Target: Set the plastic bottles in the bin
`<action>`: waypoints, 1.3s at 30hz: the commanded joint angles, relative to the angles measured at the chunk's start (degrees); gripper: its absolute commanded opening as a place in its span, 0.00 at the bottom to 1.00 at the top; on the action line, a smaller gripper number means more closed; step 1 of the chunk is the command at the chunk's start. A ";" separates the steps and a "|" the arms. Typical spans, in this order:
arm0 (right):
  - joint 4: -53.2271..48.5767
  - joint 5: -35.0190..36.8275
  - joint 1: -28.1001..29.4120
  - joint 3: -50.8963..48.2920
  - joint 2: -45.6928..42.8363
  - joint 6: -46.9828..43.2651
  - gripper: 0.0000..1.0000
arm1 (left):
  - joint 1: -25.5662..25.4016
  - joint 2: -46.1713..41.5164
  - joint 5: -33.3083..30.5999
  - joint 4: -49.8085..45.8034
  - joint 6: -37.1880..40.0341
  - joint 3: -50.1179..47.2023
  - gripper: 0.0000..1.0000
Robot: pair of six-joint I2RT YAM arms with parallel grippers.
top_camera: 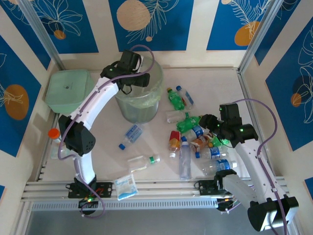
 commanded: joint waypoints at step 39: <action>-19.83 21.87 -1.61 5.11 3.12 11.56 0.69 | -20.09 -38.09 10.35 4.06 -2.38 -32.27 0.78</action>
